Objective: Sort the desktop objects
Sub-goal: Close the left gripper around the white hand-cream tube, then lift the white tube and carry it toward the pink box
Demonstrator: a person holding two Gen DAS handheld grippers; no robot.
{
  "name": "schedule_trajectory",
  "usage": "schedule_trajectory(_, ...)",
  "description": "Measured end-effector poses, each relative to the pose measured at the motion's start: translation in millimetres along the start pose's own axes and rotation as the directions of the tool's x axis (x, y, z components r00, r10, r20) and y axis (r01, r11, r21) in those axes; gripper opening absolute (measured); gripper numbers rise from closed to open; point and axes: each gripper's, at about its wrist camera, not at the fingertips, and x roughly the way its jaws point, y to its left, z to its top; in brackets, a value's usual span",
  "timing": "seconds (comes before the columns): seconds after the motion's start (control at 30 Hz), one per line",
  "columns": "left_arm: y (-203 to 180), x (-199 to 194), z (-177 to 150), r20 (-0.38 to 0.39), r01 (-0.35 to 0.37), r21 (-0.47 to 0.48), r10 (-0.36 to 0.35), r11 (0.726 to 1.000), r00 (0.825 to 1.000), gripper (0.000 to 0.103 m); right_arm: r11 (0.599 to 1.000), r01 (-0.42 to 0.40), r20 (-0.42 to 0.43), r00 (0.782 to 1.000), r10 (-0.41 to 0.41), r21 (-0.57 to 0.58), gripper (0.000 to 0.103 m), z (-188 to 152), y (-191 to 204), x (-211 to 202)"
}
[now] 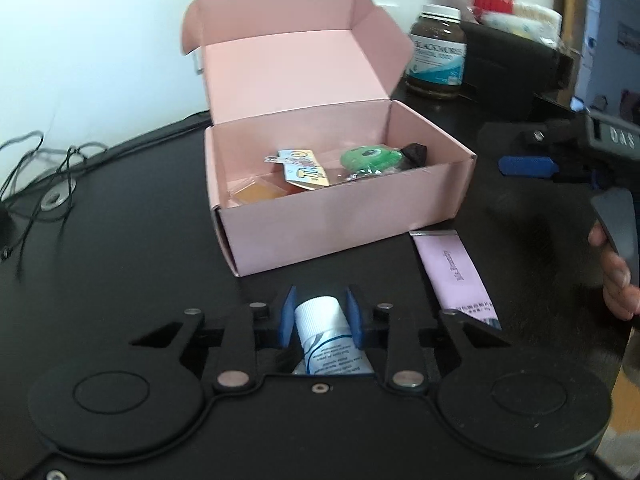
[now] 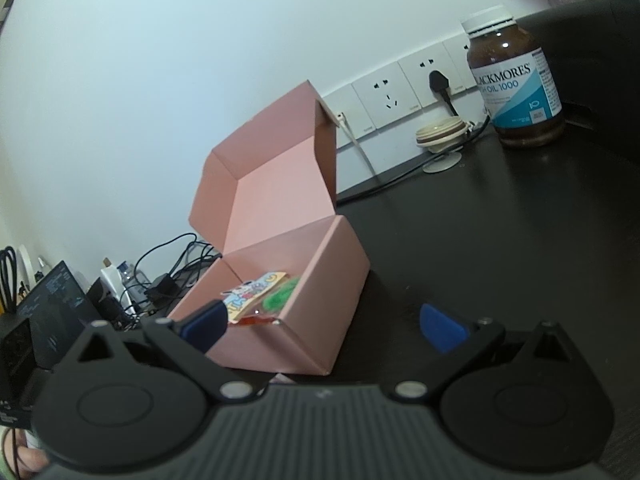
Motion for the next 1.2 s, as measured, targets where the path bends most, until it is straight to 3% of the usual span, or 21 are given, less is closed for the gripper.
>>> schedule_trajectory(0.03,-1.3,-0.5,0.4,0.001,-0.006,0.012,0.006,1.000,1.000,0.031,1.000,0.000,0.000,1.000,0.000,0.001,0.102,0.2,-0.1,0.2)
schedule_trajectory(0.13,-3.4,-7.1,0.2,0.019,-0.022,0.022,0.022,1.000,1.000,0.060,1.000,-0.001,0.001,1.000,0.001,0.003,0.102,0.5,-0.4,0.0)
schedule_trajectory(0.27,-8.5,-17.3,-1.2,0.036,-0.055,0.043,0.053,0.998,0.998,0.058,1.000,-0.005,0.007,1.000,0.005,0.002,0.102,0.4,-0.7,-0.8)
schedule_trajectory(0.47,-6.4,-14.2,-9.6,-0.048,-0.070,-0.016,0.069,0.997,0.996,0.050,1.000,-0.011,0.008,1.000,0.011,0.000,0.102,0.5,-1.0,-1.0)
schedule_trajectory(0.57,-6.1,-15.1,-9.5,-0.048,-0.069,-0.029,0.068,0.997,0.997,0.033,1.000,-0.013,0.011,1.000,0.013,-0.002,0.102,0.3,-1.3,-1.9)
schedule_trajectory(0.63,-6.5,-13.6,-7.8,-0.047,-0.063,-0.016,0.062,0.998,0.997,0.027,1.000,-0.014,0.012,1.000,0.014,-0.002,0.102,0.2,-1.2,-2.1)
schedule_trajectory(0.9,-17.5,-2.9,-1.2,-0.007,-0.057,0.074,0.058,0.996,0.998,0.027,1.000,-0.015,0.019,1.000,0.016,-0.002,0.102,-0.6,-1.2,-3.1)
schedule_trajectory(1.2,-16.2,-23.8,11.0,0.084,-0.064,0.098,0.056,0.993,0.995,0.027,1.000,0.002,0.016,1.000,-0.002,0.006,0.102,-0.5,-1.4,-1.6)
